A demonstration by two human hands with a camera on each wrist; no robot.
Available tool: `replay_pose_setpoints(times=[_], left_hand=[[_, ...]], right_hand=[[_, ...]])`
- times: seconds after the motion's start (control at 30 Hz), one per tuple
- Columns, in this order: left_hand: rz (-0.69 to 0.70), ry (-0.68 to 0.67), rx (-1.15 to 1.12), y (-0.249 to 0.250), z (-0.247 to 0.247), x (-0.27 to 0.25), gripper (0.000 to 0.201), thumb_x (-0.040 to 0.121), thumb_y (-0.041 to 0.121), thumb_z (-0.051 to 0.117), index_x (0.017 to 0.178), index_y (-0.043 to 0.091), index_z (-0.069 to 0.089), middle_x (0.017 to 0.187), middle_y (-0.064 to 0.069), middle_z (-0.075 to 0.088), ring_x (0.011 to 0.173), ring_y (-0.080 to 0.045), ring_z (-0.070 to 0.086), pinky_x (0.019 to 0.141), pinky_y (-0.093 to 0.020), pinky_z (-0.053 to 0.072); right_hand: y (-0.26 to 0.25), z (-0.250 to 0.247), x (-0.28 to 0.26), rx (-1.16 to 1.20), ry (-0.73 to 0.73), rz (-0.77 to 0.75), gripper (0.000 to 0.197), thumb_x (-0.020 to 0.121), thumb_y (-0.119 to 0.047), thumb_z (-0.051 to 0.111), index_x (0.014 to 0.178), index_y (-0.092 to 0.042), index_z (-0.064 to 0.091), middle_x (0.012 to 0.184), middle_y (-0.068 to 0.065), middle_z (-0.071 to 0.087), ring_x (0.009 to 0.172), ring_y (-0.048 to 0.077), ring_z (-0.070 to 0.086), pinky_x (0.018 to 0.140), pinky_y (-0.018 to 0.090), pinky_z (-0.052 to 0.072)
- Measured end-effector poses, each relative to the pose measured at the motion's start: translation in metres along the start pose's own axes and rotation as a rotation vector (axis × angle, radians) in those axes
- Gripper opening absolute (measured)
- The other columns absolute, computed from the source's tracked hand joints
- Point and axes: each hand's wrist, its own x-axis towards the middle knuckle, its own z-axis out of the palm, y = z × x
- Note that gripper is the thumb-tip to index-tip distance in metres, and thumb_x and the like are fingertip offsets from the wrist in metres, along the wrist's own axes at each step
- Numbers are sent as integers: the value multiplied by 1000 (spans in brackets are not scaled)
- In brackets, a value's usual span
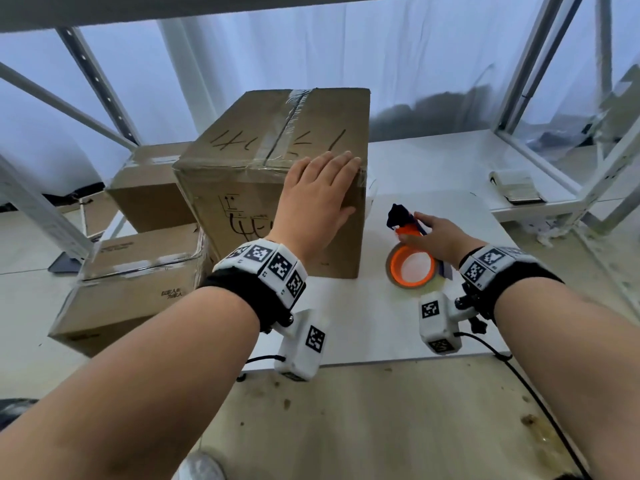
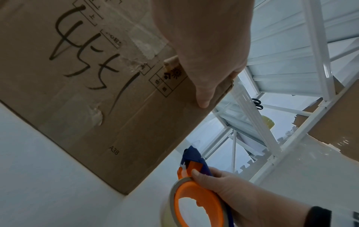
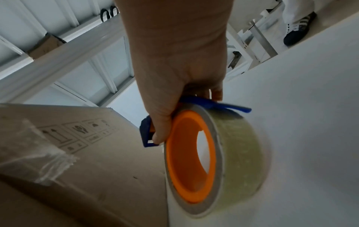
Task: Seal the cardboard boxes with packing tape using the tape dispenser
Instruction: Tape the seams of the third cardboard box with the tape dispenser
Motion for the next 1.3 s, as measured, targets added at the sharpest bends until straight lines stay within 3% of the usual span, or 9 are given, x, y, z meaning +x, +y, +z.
replay_pose_setpoints(times=[0.17,0.23,0.33,0.43,0.6,0.83,1.03,1.17,1.3], left_hand=[[-6,-18,-4,1,-4,2,65,82,35,68,140,19,44,143,-1,47,131,-24,43,110,-41,25],[-5,-20,2,2,-6,3,64,81,36,69,139,19,45,141,0,49,130,-24,44,108,-41,27],[-14,-67,12,4,-10,7,64,84,37,66,141,21,42,144,1,46,131,-23,41,107,-39,25],[-5,-132,36,8,-13,15,64,87,40,61,143,23,37,145,3,42,132,-23,38,106,-37,23],[-5,-146,49,14,-14,23,59,90,39,58,142,23,36,144,2,43,131,-25,38,107,-37,25],[-8,-160,74,14,-17,19,61,92,38,55,146,23,30,149,3,37,134,-22,35,108,-36,23],[-12,-164,70,19,-18,21,61,91,37,56,145,22,32,148,2,39,133,-24,36,107,-38,24],[-13,-162,83,32,-15,28,60,91,37,55,145,21,32,147,2,39,132,-24,36,107,-37,23],[7,-175,54,35,-16,33,64,92,36,56,146,19,28,148,-1,38,133,-23,36,109,-35,24]], right_hand=[[3,-8,0,-582,130,17,50,90,-37,57,136,-28,40,122,11,57,110,33,53,85,39,41],[-10,-9,-6,-501,233,-203,61,87,-44,62,140,-23,38,128,12,51,117,32,48,92,42,41],[-46,2,-27,-4,285,-521,73,76,-52,71,133,-16,43,130,6,45,114,19,48,95,33,43],[-66,21,-45,170,293,-459,80,69,-53,78,127,-16,38,127,2,39,109,17,47,91,30,46],[-63,23,-49,181,435,-273,63,80,-44,73,126,-15,41,129,4,41,109,20,51,94,35,49],[-52,9,-56,-185,521,-372,19,91,-27,59,102,-13,65,118,6,55,106,24,54,91,35,43],[-49,-9,-59,-593,560,-397,27,90,-28,50,101,-8,66,111,10,59,102,30,52,82,39,37],[-50,-12,-62,-652,520,-355,39,87,-40,49,110,-11,62,114,9,57,105,28,52,85,39,38],[-57,-20,-58,-627,453,-274,90,78,-60,55,148,-15,21,144,14,34,129,33,37,99,49,36]])
